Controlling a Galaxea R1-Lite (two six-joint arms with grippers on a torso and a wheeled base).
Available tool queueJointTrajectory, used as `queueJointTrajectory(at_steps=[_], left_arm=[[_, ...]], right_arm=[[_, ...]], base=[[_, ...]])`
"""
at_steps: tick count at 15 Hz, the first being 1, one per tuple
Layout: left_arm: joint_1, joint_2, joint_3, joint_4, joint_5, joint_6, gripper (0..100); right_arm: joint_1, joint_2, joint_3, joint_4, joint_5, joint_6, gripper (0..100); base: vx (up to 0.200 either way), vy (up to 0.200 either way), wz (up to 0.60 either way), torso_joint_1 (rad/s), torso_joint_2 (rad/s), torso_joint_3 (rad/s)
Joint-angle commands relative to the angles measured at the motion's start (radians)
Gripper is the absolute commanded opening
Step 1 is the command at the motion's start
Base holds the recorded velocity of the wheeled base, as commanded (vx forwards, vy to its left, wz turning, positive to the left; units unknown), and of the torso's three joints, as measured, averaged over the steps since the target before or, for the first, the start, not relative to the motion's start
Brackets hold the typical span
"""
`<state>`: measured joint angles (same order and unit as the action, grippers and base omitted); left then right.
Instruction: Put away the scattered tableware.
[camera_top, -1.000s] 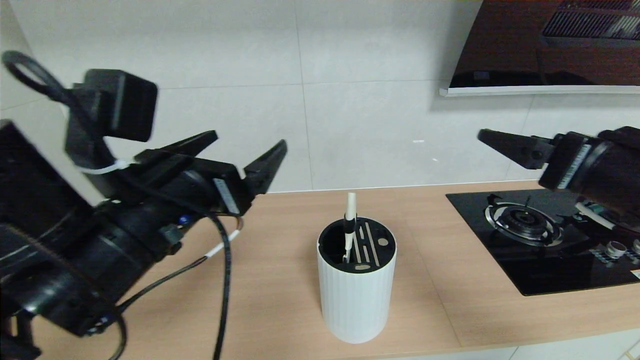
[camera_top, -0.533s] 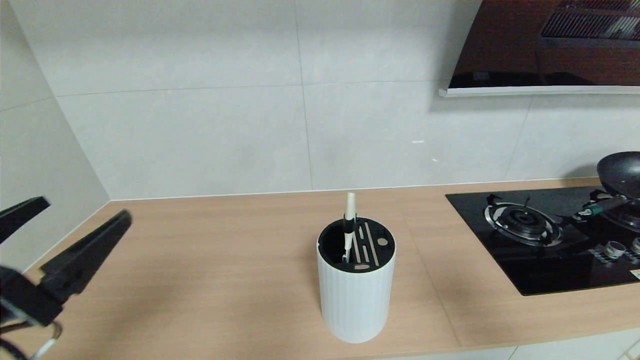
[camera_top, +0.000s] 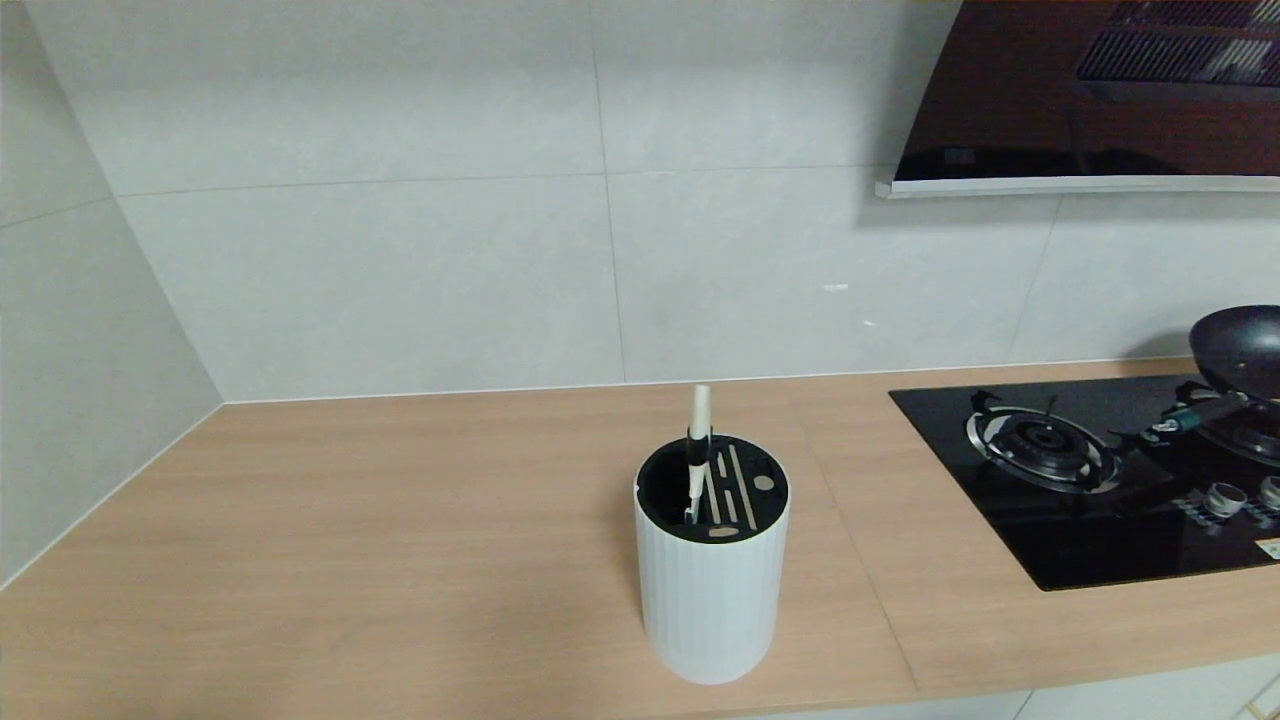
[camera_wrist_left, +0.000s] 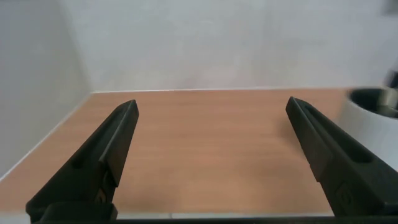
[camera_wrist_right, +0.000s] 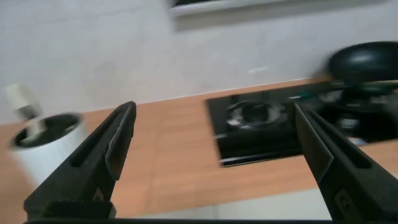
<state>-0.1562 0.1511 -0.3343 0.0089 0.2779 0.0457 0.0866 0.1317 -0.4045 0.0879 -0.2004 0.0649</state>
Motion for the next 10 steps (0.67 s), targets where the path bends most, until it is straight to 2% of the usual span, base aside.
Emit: queueJointTrajectory(at_steps=[1,2,3,5,6,7,8,9,10], left_arm=[[0.116,-0.073,0.035,0.006,-0.006,0.002,100],[0.153,-0.131,0.080,0.009,-0.019,0.037,100],[0.161,-0.151,0.112,0.011,-0.020,0.055,100],[0.161,-0.151,0.224,-0.029,-0.006,0.052,100],[0.161,-0.151,0.320,-0.072,-0.031,0.060,100],[0.161,-0.151,0.334,-0.060,-0.074,0.054,100],[0.161,-0.151,0.334,-0.060,-0.074,0.054,100],[0.161,-0.151,0.334,-0.055,-0.183,0.048,100],[0.161,-0.151,0.334,-0.052,-0.249,0.040,100]], right_arm=[[-0.102,-0.109,0.085,0.007,0.044,-0.007,100],[-0.102,-0.112,0.133,-0.002,0.026,-0.005,100],[-0.102,-0.112,0.151,-0.005,0.009,-0.004,100],[-0.099,-0.126,0.223,-0.019,-0.002,-0.010,100],[-0.096,-0.129,0.297,-0.053,0.001,-0.037,100],[-0.096,-0.129,0.343,-0.094,0.007,-0.048,100],[-0.096,-0.129,0.343,-0.094,0.007,-0.048,100],[-0.096,-0.129,0.404,-0.140,0.090,-0.063,100],[-0.096,-0.130,0.404,-0.135,0.131,-0.062,100]], base=[[0.000,0.000,0.00,0.000,0.00,0.000],[0.000,0.000,0.00,0.000,0.00,0.000],[0.000,0.000,0.00,0.000,0.00,0.000],[0.000,0.000,0.00,0.000,0.00,0.000],[0.000,0.000,0.00,0.000,0.00,0.000],[0.000,0.000,0.00,0.000,0.00,0.000],[0.000,0.000,0.00,0.000,0.00,0.000],[0.000,0.000,0.00,0.000,0.00,0.000],[0.000,0.000,0.00,0.000,0.00,0.000]])
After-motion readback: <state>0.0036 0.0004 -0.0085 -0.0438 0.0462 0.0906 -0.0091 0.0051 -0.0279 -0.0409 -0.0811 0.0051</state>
